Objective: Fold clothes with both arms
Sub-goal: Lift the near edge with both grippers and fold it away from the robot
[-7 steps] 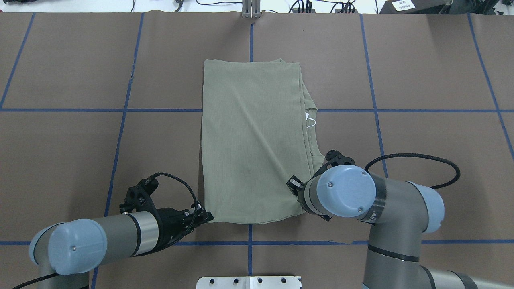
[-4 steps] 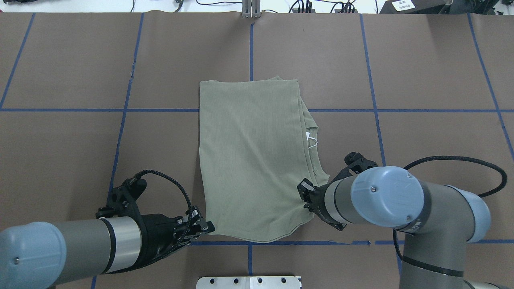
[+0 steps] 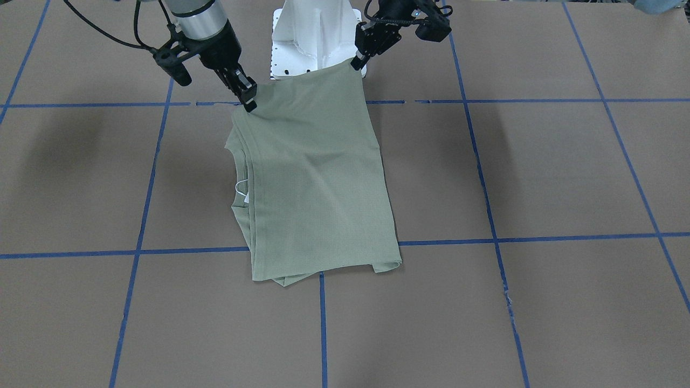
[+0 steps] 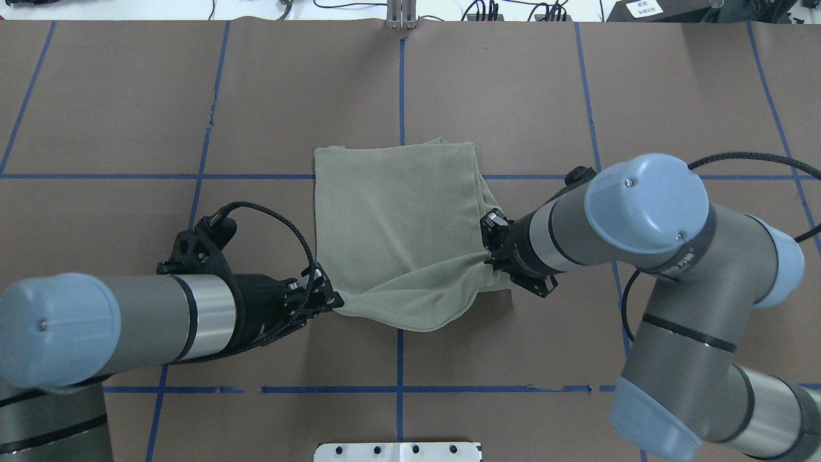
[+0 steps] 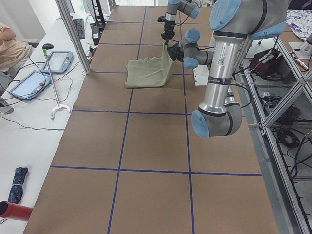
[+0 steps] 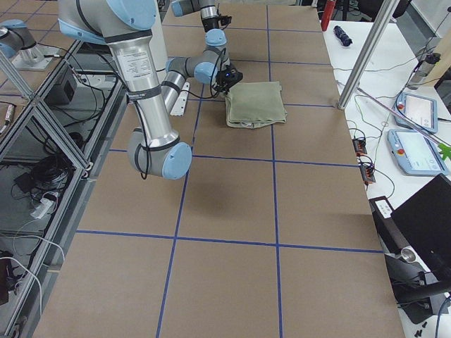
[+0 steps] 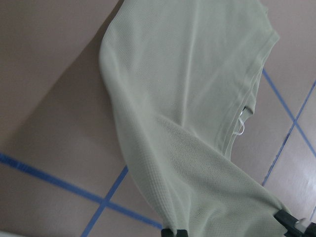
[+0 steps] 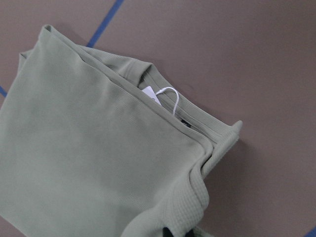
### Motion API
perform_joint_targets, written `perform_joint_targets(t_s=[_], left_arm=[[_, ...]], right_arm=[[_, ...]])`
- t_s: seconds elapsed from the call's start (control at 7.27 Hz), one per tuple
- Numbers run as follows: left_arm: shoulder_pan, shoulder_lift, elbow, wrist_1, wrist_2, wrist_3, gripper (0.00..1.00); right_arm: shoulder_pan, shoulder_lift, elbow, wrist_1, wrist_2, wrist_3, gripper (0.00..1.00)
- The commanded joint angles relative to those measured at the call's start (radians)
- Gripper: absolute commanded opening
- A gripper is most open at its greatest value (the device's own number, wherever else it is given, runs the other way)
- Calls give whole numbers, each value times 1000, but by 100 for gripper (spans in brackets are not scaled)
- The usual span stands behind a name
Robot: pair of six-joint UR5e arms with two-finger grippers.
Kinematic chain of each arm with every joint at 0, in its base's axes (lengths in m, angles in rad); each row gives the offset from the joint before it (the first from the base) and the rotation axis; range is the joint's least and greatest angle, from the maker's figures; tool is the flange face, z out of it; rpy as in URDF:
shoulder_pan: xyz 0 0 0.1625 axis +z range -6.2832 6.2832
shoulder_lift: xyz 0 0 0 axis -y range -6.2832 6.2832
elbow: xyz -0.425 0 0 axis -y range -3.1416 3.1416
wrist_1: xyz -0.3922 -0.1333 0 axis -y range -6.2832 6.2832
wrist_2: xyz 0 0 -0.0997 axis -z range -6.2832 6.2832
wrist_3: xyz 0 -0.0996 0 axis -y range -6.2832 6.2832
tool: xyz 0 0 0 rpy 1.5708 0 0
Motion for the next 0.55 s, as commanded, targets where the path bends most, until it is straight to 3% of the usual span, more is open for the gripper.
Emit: perform_joint_targets(t_s=[0.0, 0.41], left_arm=[[-117, -60, 134, 8, -44, 126, 0], [-232, -142, 323, -18, -46, 222, 0]], right_arm=[[85, 103, -157, 3, 28, -70, 0], [126, 193, -424, 229, 33, -82, 0]])
